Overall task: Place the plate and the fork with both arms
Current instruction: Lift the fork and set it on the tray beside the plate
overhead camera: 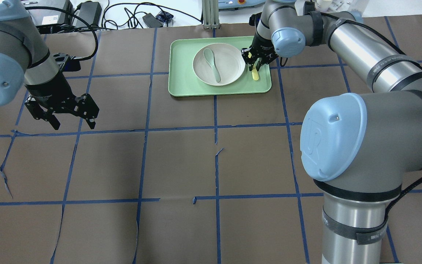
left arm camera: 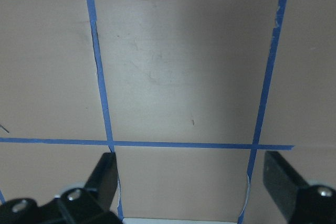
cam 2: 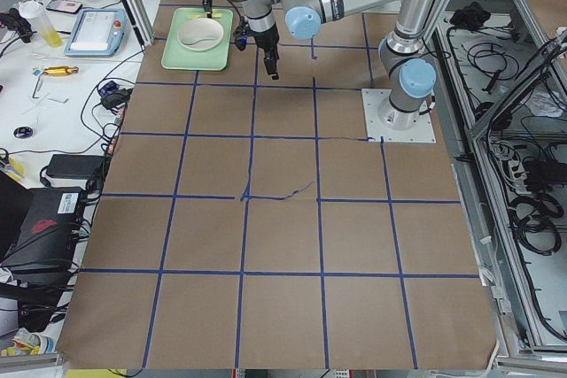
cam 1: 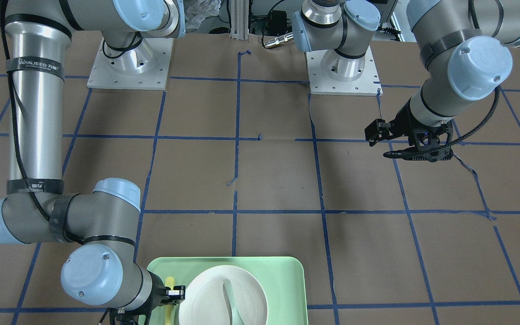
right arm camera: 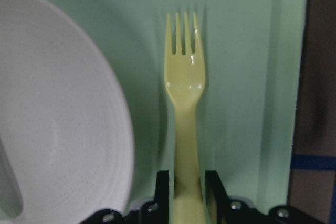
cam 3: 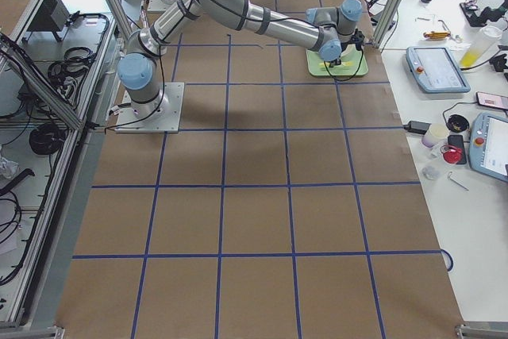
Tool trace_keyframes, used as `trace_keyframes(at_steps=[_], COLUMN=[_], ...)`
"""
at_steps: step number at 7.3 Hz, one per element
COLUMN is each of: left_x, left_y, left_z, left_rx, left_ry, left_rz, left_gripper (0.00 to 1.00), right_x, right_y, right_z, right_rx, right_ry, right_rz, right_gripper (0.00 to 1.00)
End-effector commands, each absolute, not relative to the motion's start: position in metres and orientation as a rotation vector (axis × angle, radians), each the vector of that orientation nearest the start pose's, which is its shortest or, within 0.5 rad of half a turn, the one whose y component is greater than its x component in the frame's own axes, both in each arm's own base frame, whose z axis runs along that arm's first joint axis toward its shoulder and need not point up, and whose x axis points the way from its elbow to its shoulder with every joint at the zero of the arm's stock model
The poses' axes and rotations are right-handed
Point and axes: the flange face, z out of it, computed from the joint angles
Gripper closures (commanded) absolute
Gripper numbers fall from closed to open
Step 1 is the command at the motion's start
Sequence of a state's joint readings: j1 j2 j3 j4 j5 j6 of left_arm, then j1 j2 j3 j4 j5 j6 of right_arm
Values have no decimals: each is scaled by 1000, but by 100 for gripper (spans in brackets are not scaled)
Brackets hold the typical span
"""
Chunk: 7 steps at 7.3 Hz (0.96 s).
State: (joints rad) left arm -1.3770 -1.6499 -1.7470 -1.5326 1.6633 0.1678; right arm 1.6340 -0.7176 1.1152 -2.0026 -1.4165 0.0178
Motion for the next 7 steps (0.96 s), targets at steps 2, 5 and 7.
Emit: trace_keyframes(at_steps=[2, 5, 7], left_x=[-26, -27, -33], left_y=[-505, -508, -507], left_z=[366, 378, 390], left_rx=[-36, -47, -96], left_ry=[3071, 3076, 3069], left_rz=[358, 307, 236], left_gripper=[0, 0, 0], right_x=[194, 195, 185], right_y=[-770, -735, -683], right_z=[197, 282, 340], right_rx=[-121, -141, -178], right_ry=[3020, 3062, 3138], right_rz=[-40, 78, 128], right_gripper=[0, 0, 0])
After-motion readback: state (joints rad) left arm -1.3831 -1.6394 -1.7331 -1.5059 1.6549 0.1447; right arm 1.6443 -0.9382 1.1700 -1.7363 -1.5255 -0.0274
